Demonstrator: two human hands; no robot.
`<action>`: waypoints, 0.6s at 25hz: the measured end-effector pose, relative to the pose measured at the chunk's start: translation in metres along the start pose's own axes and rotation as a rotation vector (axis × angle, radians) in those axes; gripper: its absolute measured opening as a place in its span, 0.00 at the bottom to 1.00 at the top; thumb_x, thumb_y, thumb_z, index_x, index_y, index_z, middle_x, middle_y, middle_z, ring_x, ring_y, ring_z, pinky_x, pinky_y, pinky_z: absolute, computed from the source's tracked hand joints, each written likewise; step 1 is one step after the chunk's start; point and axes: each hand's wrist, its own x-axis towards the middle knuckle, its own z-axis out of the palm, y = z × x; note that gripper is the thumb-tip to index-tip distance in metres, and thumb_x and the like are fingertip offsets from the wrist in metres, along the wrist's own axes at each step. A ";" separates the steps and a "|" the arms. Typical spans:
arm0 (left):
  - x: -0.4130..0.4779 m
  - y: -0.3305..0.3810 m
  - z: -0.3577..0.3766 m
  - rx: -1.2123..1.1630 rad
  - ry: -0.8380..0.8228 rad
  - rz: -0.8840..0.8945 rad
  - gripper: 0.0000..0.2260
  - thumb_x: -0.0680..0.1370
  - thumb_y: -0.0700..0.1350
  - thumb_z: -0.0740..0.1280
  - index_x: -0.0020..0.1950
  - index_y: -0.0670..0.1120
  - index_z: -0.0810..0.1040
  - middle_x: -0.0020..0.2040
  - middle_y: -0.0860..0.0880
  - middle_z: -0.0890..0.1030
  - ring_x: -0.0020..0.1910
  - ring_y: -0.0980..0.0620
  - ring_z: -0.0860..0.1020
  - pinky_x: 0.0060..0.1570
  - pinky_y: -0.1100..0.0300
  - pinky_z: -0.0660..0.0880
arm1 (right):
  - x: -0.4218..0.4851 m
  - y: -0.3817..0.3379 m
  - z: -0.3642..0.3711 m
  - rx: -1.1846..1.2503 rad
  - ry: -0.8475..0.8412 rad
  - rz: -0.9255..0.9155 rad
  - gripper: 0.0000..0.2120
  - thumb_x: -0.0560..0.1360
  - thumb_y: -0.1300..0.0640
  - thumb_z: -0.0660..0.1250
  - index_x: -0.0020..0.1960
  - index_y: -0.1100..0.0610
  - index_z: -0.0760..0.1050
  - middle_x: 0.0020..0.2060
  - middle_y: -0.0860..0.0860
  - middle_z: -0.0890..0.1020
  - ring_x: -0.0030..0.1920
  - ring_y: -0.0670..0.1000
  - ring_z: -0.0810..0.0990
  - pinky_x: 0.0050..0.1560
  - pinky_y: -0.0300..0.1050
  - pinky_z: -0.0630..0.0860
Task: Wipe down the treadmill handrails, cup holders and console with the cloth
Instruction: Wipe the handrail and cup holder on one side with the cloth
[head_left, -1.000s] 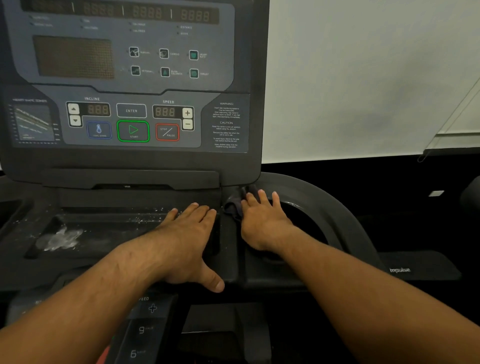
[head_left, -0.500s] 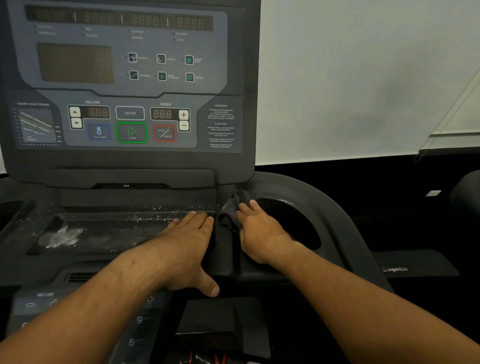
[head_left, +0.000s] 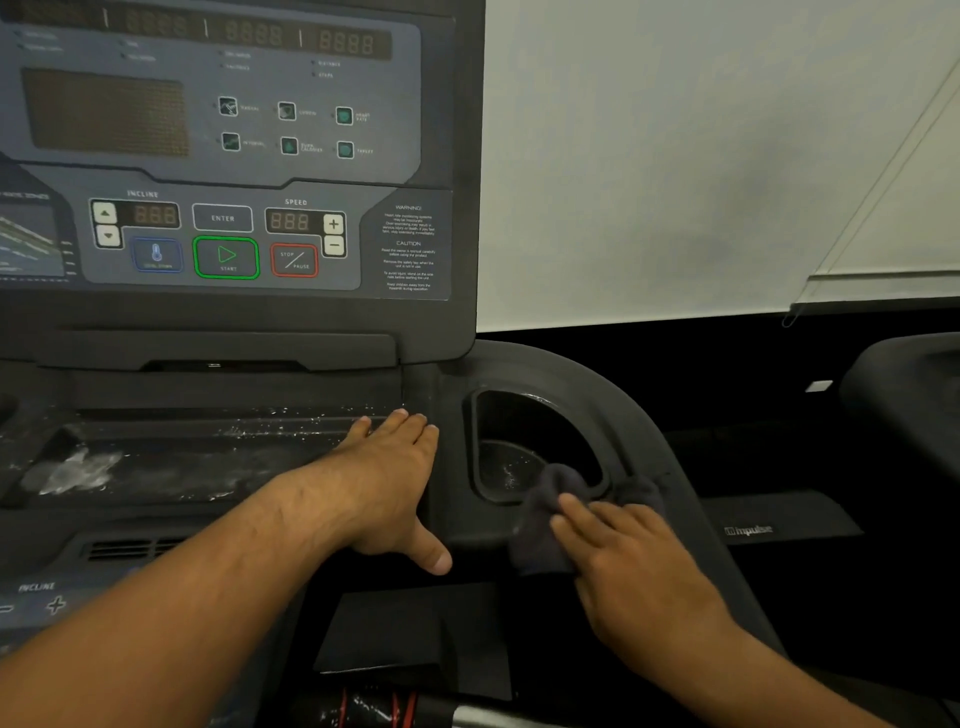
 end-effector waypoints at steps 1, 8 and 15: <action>0.002 0.000 0.001 -0.001 0.005 0.008 0.58 0.67 0.69 0.70 0.79 0.44 0.37 0.80 0.47 0.37 0.77 0.48 0.35 0.76 0.46 0.40 | -0.004 0.011 0.003 -0.017 0.029 0.064 0.24 0.70 0.51 0.55 0.58 0.57 0.82 0.59 0.54 0.82 0.57 0.57 0.82 0.61 0.55 0.66; 0.011 0.001 0.005 -0.069 0.009 0.016 0.60 0.65 0.73 0.68 0.78 0.45 0.35 0.78 0.48 0.33 0.76 0.50 0.32 0.76 0.46 0.37 | 0.074 0.024 -0.006 0.085 -0.002 0.220 0.27 0.84 0.47 0.43 0.79 0.55 0.45 0.79 0.51 0.45 0.78 0.51 0.45 0.75 0.56 0.42; 0.013 -0.012 0.004 -0.091 0.086 0.003 0.58 0.67 0.72 0.67 0.78 0.47 0.33 0.78 0.49 0.31 0.75 0.51 0.30 0.76 0.48 0.37 | 0.160 0.039 -0.014 -0.067 -0.004 -0.009 0.26 0.84 0.50 0.49 0.79 0.53 0.46 0.79 0.50 0.49 0.78 0.53 0.47 0.75 0.57 0.44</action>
